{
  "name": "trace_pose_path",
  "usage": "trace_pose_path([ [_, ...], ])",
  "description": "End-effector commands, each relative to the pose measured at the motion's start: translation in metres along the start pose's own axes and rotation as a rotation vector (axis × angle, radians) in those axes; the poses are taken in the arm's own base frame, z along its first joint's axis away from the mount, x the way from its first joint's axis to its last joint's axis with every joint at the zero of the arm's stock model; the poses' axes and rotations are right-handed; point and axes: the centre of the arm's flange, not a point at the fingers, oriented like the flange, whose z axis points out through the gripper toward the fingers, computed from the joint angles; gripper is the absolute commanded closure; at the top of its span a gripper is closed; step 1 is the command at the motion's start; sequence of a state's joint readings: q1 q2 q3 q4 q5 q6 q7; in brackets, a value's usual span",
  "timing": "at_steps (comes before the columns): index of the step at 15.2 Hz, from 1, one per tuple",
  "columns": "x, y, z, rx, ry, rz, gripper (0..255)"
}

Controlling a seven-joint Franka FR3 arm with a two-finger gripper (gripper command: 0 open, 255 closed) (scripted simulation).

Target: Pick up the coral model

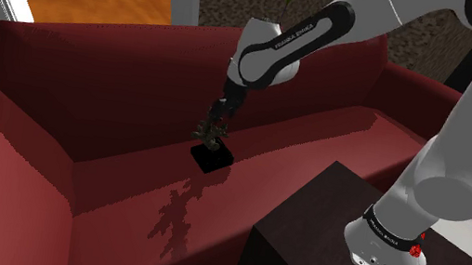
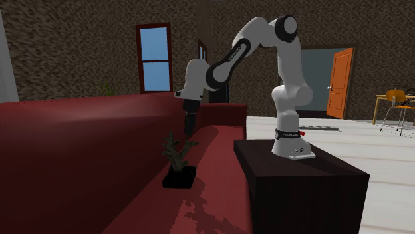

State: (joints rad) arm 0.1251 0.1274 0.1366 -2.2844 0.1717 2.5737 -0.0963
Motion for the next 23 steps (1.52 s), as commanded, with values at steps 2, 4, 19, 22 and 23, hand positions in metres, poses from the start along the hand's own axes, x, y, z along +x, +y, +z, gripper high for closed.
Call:
trace_pose_path([
  [2, 0.005, -0.002, 0.019, 0.001, 0.004, -0.004, 0],
  [4, 0.003, 0.000, 0.029, 0.001, 0.004, -0.004, 0],
  [19, 0.000, 0.002, 0.048, 0.001, 0.004, -0.004, 255],
  [22, 0.002, 0.000, 0.032, 0.001, 0.004, -0.004, 255],
  [23, 0.003, -0.001, 0.027, 0.001, 0.004, -0.004, 255],
])
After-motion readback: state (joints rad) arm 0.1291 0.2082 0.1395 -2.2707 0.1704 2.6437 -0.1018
